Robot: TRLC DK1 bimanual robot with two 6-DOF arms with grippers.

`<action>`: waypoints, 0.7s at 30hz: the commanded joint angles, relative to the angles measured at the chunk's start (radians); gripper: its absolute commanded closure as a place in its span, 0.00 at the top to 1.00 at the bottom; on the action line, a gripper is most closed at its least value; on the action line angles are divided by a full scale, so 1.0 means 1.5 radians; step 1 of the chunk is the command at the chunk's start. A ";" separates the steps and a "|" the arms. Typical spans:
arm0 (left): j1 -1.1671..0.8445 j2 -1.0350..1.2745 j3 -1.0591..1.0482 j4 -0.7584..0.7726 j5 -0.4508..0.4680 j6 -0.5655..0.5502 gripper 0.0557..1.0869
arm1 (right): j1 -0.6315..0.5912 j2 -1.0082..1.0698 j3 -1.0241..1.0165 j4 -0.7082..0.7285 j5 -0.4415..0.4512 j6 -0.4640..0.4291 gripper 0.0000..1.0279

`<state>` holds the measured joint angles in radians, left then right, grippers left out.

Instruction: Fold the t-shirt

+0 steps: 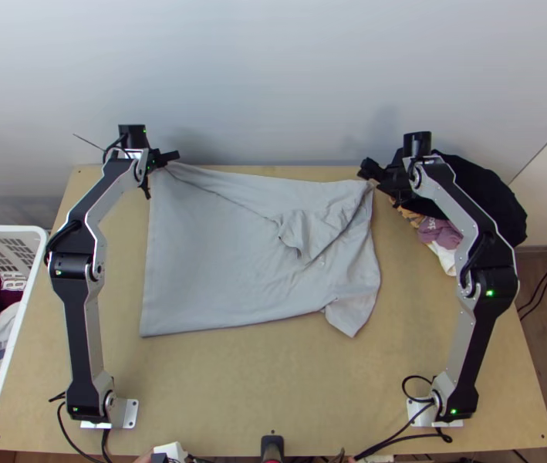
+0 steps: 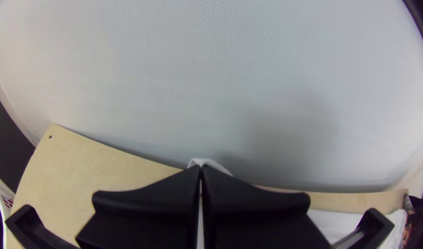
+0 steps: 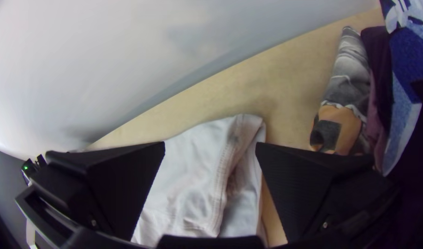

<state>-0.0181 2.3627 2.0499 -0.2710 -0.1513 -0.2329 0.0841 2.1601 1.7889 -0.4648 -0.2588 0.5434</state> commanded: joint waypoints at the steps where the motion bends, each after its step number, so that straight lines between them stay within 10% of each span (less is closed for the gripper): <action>1: -0.004 -0.012 0.004 -0.015 0.001 -0.009 0.04 | 0.025 -0.070 -0.015 -0.010 0.000 -0.004 0.93; 13: 0.007 -0.024 0.005 -0.036 0.001 -0.007 0.04 | 0.199 -0.168 -0.096 -0.170 -0.064 -0.119 0.93; 21: 0.022 -0.039 0.004 -0.068 0.001 -0.005 0.04 | 0.325 -0.204 -0.215 -0.091 0.110 -0.227 0.93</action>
<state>-0.0010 2.3192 2.0563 -0.3428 -0.1509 -0.2440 0.4267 1.9053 1.6005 -0.6670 -0.2325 0.3145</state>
